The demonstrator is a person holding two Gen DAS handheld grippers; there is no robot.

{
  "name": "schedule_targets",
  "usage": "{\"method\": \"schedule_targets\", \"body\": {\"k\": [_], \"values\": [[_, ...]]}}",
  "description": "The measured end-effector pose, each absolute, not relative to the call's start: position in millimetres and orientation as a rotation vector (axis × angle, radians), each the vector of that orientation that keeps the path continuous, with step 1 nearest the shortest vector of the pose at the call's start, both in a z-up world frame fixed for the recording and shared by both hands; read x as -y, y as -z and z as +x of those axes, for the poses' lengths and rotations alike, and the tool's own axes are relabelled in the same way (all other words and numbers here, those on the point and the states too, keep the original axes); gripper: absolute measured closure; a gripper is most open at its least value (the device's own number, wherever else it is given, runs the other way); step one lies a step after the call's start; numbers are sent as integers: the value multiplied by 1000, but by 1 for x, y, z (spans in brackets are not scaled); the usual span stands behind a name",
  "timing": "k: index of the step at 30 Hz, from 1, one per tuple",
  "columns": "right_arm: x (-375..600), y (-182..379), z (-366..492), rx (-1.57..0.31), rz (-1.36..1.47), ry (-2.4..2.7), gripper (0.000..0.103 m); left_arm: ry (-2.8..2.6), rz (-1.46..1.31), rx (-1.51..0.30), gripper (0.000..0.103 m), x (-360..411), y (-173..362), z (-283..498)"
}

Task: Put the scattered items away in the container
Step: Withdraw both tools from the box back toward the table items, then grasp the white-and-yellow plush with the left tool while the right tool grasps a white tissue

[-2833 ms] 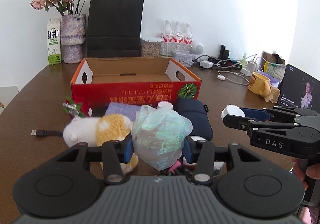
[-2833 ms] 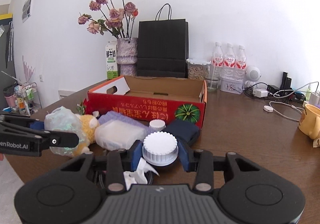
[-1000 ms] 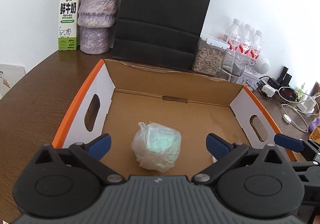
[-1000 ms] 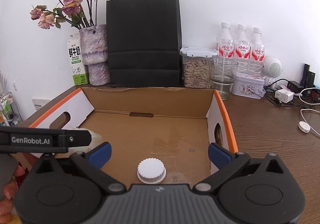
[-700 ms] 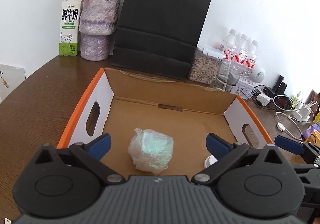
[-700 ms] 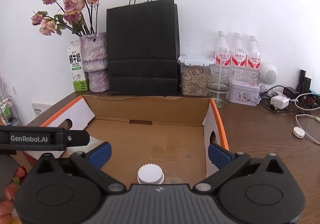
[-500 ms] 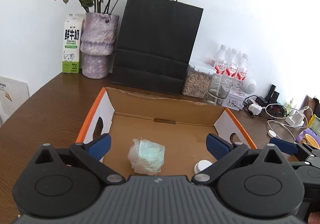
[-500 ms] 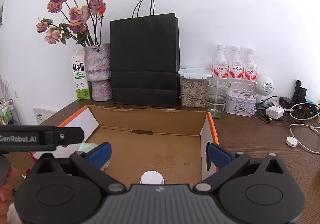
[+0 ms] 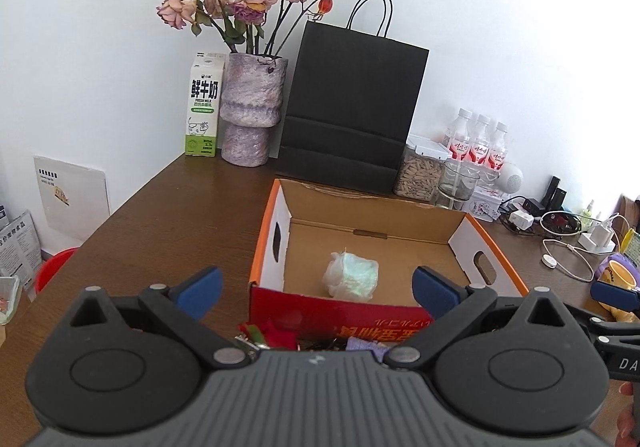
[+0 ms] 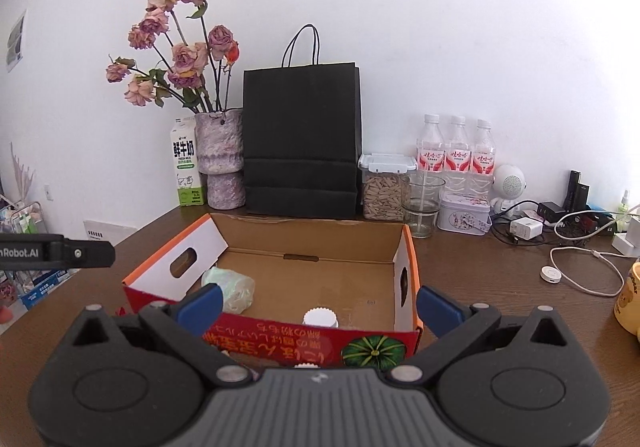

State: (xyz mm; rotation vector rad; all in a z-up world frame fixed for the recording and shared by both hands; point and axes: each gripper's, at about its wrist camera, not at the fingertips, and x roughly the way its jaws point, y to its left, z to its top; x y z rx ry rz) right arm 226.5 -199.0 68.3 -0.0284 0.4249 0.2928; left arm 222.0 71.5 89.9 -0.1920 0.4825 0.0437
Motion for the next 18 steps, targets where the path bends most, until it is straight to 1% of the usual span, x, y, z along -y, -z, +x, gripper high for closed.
{"method": "schedule_targets", "body": {"k": [11, 18], "values": [[205, -39, 181, -506, -42, -275, 0, -69, -194, -532, 0, -97, -65, 180], [205, -21, 163, -537, -63, -273, 0, -118, -188, -496, 0, -108, -50, 157]]}}
